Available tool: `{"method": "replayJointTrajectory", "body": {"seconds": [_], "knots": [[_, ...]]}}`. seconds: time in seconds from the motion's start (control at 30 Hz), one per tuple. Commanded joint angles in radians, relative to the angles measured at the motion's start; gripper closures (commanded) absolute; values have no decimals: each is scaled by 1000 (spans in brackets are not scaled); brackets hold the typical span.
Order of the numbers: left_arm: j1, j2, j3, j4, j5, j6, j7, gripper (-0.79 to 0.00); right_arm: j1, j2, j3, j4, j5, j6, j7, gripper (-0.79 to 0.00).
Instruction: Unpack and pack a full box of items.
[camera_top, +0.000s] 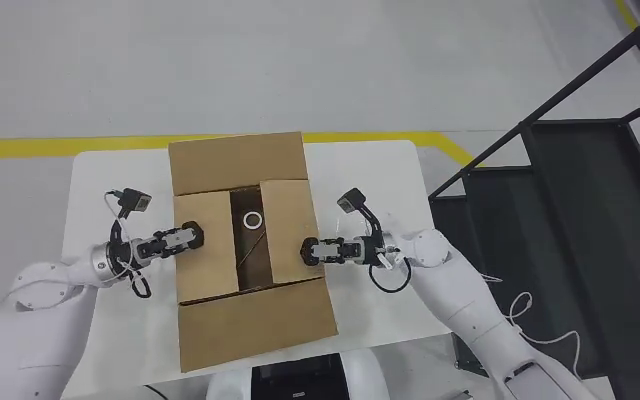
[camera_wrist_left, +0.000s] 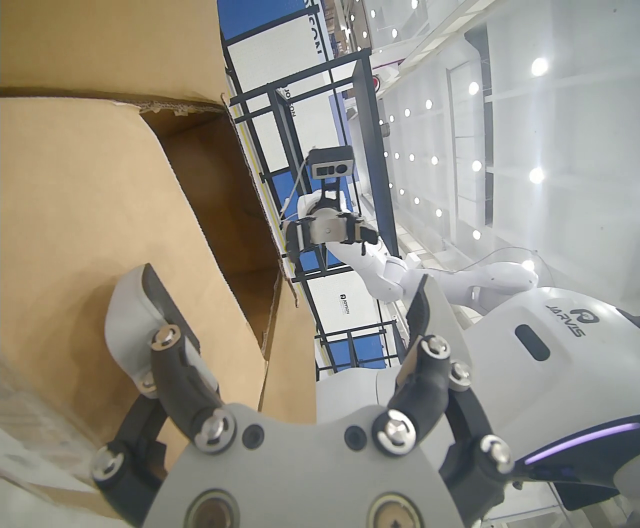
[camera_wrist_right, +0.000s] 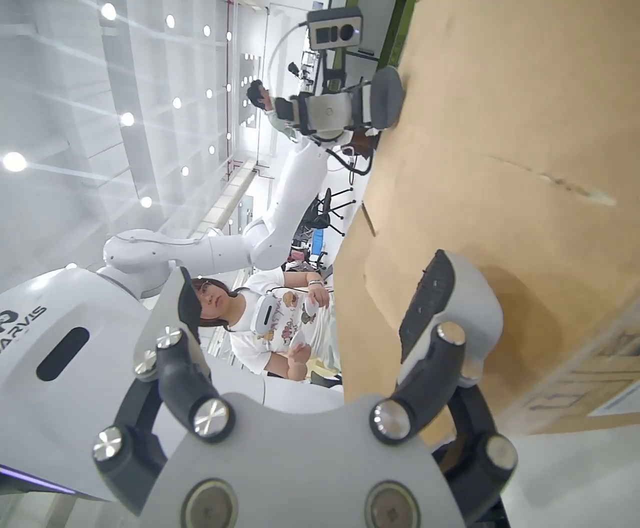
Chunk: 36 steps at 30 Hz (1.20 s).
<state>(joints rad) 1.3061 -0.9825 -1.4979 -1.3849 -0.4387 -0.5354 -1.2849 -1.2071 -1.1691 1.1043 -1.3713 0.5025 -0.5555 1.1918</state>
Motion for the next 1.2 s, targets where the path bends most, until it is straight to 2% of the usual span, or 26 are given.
{"method": "replayJointTrajectory", "body": {"seconds": [0.0,0.2,0.3,0.5,0.7,1.03,1.17], "knots": [[0,3,-1,-4,17,-8,8,-785,-22,13,48,-27,2,9,15,-785],[1,9,-18,-27,-37,-19,19,-785,-138,64,225,-59,-110,144,16,-785],[4,14,-41,-36,-78,-13,13,-785,-198,80,260,-76,-148,219,32,-785],[12,24,-72,-45,-103,-8,8,-785,-248,80,180,-108,-162,304,108,-785],[7,30,-78,-28,-101,-14,15,-785,-243,71,82,-130,-157,314,137,-785],[-13,37,-93,13,-113,-25,25,-785,-219,67,71,-191,145,272,284,-785],[-22,41,-107,34,-120,-27,28,-785,-190,59,64,-200,255,235,298,-785]]}}
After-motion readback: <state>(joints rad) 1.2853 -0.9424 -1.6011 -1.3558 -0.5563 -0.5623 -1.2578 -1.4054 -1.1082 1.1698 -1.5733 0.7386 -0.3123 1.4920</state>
